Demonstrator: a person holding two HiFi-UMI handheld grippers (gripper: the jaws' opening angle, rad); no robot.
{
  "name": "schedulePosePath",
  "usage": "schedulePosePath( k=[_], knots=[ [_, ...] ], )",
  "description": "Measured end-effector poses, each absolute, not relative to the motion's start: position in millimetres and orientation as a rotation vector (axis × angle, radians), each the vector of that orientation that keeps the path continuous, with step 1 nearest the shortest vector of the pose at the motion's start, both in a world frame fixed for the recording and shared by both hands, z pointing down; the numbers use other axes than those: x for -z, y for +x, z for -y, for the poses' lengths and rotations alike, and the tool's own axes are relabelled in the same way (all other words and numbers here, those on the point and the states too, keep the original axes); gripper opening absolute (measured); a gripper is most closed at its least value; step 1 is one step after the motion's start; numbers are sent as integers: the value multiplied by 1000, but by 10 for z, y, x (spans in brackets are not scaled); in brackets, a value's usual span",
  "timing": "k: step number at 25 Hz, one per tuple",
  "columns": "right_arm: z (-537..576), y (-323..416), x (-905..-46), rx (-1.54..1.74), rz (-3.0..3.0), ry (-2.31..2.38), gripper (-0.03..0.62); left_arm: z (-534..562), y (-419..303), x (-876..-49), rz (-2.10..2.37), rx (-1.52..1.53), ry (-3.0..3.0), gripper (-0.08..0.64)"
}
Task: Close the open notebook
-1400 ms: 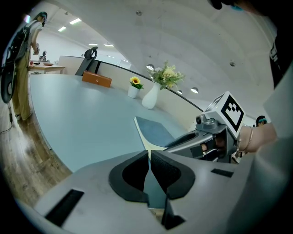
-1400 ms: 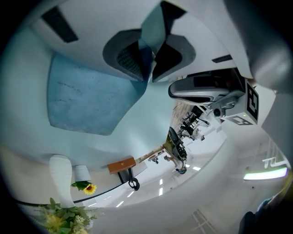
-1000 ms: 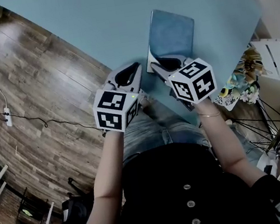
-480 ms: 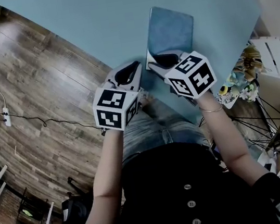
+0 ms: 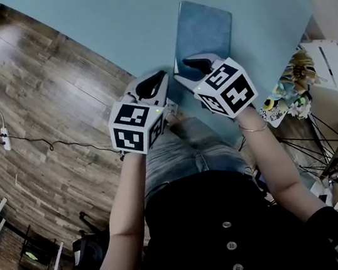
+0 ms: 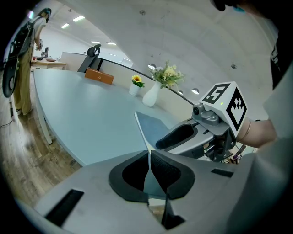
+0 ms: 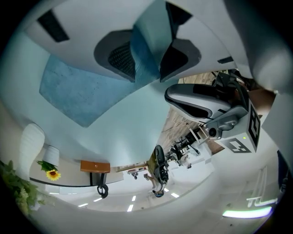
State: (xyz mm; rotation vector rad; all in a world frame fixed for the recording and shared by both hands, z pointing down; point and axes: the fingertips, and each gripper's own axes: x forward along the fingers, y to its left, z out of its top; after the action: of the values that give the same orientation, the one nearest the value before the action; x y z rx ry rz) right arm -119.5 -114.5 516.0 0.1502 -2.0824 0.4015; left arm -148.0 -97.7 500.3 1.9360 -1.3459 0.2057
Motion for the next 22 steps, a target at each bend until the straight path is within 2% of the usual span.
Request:
schedulePosePath(
  k=[9,22],
  knots=[
    [1024,-1227,-5189,-269,2080,127,259,849,-1460,-5029,1341,-215,1931,23],
    [1111,-1192,-4908,-313,2230,253,235,847,-1453,-4932,1315,-237,1982,23]
  ],
)
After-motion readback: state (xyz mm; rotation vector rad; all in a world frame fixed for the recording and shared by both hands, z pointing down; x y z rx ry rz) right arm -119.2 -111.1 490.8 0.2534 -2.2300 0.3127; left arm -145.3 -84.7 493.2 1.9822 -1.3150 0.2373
